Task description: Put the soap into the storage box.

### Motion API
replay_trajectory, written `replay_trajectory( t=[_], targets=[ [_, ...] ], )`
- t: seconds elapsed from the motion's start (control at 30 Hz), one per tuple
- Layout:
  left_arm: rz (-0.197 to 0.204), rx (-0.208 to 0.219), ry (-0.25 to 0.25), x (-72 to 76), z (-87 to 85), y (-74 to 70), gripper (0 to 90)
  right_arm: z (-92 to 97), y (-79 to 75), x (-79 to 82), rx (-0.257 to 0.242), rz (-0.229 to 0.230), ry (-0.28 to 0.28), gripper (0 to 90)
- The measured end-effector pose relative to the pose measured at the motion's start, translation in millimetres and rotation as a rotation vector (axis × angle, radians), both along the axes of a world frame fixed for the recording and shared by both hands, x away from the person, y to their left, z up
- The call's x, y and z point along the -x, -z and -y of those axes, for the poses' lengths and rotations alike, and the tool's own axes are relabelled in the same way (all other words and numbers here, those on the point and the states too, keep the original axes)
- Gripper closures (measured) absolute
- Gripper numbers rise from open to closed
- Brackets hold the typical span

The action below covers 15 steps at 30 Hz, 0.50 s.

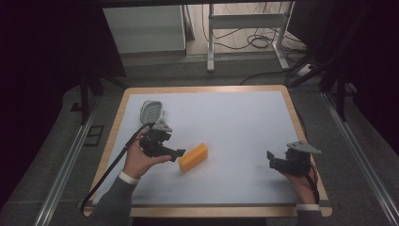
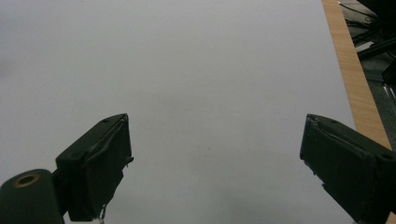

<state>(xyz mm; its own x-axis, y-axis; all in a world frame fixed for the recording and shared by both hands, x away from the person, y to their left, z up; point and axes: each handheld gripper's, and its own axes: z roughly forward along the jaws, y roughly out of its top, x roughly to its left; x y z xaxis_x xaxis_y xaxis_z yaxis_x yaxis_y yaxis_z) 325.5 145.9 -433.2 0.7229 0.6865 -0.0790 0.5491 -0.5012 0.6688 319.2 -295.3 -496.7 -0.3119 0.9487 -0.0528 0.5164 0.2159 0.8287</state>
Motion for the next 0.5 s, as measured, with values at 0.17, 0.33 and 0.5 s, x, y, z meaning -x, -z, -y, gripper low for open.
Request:
replay_trajectory(
  t=[0.17, 0.33, 0.5],
  targets=[
    [-0.03, -0.015, 0.01, -2.1, 8.2, 8.6, 19.6, -0.5, -0.2, 0.3, 0.002, -0.002, -0.001, 9.1],
    [-0.048, -0.046, 0.012, -4.1, 19.8, 16.5, 20.4, -1.0, 0.8, -0.4, 0.004, -0.009, -0.004, 9.0],
    [-0.063, -0.068, 0.037, -5.6, 32.9, 20.6, 19.9, -0.2, 1.1, -0.2, 0.004, -0.014, -0.003, 9.1]
  ],
)
